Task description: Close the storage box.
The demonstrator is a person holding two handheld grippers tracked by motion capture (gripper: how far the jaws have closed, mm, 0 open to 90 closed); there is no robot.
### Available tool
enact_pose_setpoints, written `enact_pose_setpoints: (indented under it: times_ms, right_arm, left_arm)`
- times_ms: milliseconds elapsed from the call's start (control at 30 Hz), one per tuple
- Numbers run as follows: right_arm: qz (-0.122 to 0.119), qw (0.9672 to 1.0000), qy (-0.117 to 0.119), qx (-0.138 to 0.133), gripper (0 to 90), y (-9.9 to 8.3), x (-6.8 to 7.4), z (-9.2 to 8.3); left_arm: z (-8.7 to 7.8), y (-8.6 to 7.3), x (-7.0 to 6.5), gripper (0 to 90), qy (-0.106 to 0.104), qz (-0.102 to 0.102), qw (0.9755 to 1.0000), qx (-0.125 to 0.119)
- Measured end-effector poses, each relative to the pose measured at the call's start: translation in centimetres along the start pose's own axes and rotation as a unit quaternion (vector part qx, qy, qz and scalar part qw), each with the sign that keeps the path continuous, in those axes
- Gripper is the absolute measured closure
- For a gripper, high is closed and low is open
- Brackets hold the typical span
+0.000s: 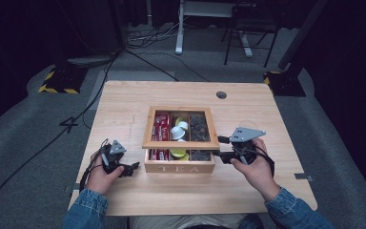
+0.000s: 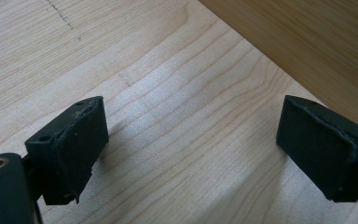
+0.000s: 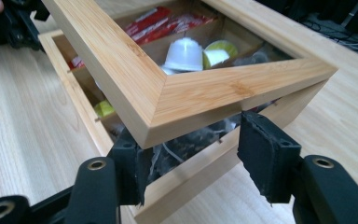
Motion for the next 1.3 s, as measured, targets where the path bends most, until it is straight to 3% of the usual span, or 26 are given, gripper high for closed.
enact_pose_setpoints:
  times_ms: [100,133,467,533,833,1167,1300]
  right_arm:
    - [-0.006,1.0,-0.002,0.006,47.3,-0.4,0.1,0.2]
    - [-0.001,0.9999,0.011,0.007,50.7,-0.8,0.5,0.4]
    - [0.0,0.9997,0.011,0.024,48.9,-1.8,0.8,0.9]
    - [-0.012,0.9992,-0.003,0.037,45.7,-2.1,0.7,1.1]
    - [-0.02,0.9982,-0.022,0.052,40.4,-2.5,0.6,1.2]
    - [-0.016,0.9978,-0.031,0.056,31.5,-2.7,0.2,1.3]
    - [-0.01,0.9982,-0.018,0.057,25.6,-2.8,0.5,1.3]
  left_arm:
    - [0.0,0.0,0.0,9.4,0.0,-0.001,1.0,0.001]
    - [0.0,0.0,0.0,9.4,0.0,0.0,1.0,0.001]
    - [0.0,0.0,0.0,9.4,0.0,0.001,1.0,0.0]
    - [0.0,0.0,0.0,9.4,0.0,0.0,1.0,0.0]
    - [0.0,0.0,0.0,9.4,0.0,0.0,1.0,0.0]
    - [0.0,0.0,0.0,9.5,0.003,-0.001,1.0,-0.001]
    - [0.0,0.0,0.0,9.5,0.002,-0.001,1.0,0.0]
Point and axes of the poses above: each handheld gripper's, and its own axes: z roughly forward along the jaws, y roughly out of its top, x roughly to its left, the point moved 10 cm from there along z, roughly forward along the jaws, and after that the axes turned 7 degrees about y, right-handed, at the moved point
